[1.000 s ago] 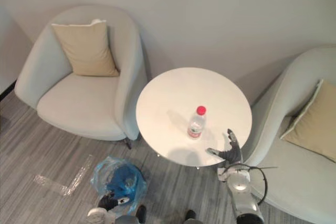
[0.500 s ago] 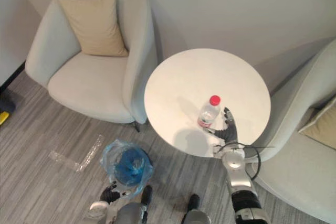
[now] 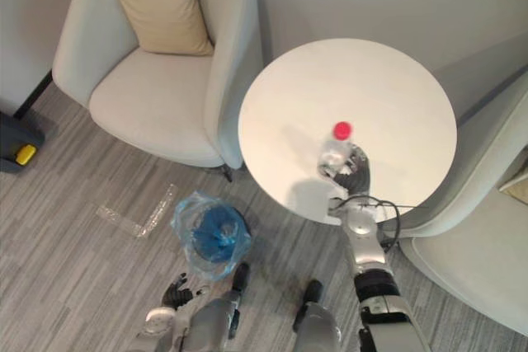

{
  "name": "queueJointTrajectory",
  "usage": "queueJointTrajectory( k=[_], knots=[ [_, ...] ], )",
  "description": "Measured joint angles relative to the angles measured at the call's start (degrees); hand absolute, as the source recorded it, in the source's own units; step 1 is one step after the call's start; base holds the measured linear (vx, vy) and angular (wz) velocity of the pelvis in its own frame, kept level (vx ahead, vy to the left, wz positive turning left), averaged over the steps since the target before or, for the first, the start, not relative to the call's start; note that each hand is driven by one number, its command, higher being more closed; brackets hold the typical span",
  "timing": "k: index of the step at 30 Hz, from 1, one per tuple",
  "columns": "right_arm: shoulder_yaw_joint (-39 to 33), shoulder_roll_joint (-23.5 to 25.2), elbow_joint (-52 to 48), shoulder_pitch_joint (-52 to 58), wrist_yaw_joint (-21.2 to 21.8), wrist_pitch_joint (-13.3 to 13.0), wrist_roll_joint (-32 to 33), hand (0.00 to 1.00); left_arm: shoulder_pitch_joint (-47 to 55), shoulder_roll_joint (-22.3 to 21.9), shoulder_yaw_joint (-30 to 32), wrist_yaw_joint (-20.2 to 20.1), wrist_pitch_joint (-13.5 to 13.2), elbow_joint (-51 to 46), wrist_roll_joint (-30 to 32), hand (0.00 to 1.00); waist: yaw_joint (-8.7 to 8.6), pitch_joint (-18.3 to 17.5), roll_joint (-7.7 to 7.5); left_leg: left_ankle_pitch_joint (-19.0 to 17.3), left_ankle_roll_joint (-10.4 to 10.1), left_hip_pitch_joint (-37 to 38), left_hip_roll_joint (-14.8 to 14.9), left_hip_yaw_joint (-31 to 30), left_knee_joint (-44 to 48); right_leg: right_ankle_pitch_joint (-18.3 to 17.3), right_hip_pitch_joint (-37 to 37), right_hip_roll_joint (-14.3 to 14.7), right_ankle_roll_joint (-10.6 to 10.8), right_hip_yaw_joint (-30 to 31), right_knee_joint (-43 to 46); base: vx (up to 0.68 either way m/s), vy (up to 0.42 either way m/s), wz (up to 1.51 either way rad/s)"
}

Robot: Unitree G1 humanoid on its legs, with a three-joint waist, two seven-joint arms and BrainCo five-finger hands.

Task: Gather rubbish on tea table into small bin, then transfer packed bag to large trash can.

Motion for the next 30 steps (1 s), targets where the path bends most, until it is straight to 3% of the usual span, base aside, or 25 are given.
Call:
queueJointTrajectory(
  k=[5, 8, 10, 13, 21, 30],
  knots=[
    [0.03, 0.05, -5.22, 1.9, 0.96, -0.68, -0.15, 1.0, 0.03, 0.07, -0.49, -0.06, 0.1, 0.03, 0.09, 0.0, -0.59, 0.0, -0.12, -0.02, 0.03, 0.52, -0.23, -0.28, 0.27, 1.1, 1.93, 0.32, 0.3, -0.26, -2.47, 0.03, -0.003, 0.03],
    [-0.33, 0.38, -11.65, 7.46, 1.43, -0.9, -0.19, 1.0, 0.07, 0.13, -0.49, -0.06, 0.18, 0.08, 0.15, 0.0, -0.77, 0.04, -0.32, -0.12, 0.16, 1.53, -0.13, -0.29, 0.22, 2.12, 3.88, 0.82, 0.48, -0.33, -4.81, 0.0, -0.001, -0.02],
    [-0.57, 2.4, -19.02, 14.89, 4.18, -1.68, -0.44, 1.0, 0.55, 0.5, -0.4, -0.2, 0.32, 0.15, 1.09, 0.0, -1.78, -0.2, -0.89, -0.52, 0.7, 3.08, -0.08, 0.16, 0.08, 3.21, 5.92, 1.25, 0.79, 0.39, -7.16, 0.0, 0.008, -0.16],
    [-1.0, 3.99, -21.19, 19.02, 5.43, -2.21, -0.51, 1.0, 0.77, 1.2, -0.56, -0.32, 0.43, 0.68, 2.06, 0.0, -3.17, -0.72, -1.73, -0.69, 0.95, 3.61, -0.08, 1.02, 0.02, 4.5, 6.87, 1.56, 0.92, 1.21, -9.33, -0.02, 0.025, -0.19],
    [1.36, 6.53, -26.09, 30.83, 9.27, -2.2, -5.08, 1.0, 1.0, 2.02, -2.79, -0.35, 1.66, 1.92, 4.03, 0.0, -4.07, -3.71, -3.05, -1.13, 1.24, 6.57, -0.04, 2.95, -0.76, 7.61, 11.02, 2.22, 1.48, 2.9, -15.16, -0.01, 0.015, -0.13],
    [3.86, 6.52, -27.72, 34.6, 10.58, -2.19, -11.65, 1.0, 1.35, 2.35, -5.0, -0.22, 2.04, 3.13, 4.83, 0.0, -4.7, -5.8, -3.61, -1.76, 1.4, 9.98, 0.05, 3.54, -0.96, 8.64, 15.13, 2.66, 1.56, 3.31, -18.07, 0.0, 0.0, -0.02]
  ],
)
